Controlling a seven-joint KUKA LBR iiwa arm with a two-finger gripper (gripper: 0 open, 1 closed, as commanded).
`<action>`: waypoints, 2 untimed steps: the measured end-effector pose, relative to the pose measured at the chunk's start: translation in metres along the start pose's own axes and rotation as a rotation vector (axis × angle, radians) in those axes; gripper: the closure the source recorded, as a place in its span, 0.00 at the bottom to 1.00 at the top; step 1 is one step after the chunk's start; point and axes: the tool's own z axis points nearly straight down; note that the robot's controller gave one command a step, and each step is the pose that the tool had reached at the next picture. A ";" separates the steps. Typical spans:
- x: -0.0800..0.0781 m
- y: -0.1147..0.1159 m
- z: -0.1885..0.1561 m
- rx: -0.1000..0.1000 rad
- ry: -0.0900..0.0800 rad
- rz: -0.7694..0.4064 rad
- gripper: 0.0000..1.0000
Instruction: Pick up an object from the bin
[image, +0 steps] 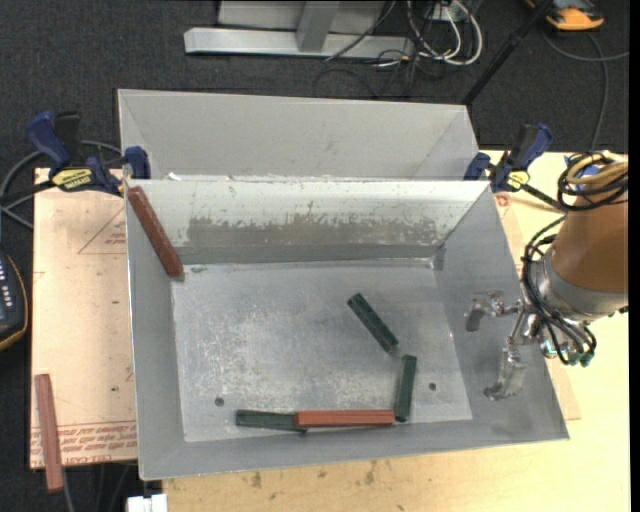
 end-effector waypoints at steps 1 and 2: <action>-0.007 0.069 0.118 0.004 -0.017 -0.421 0.00; -0.003 0.019 0.087 0.004 -0.010 -0.336 0.00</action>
Offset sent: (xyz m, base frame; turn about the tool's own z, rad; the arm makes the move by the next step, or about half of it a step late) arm 0.0036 0.0675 -0.1180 -0.4209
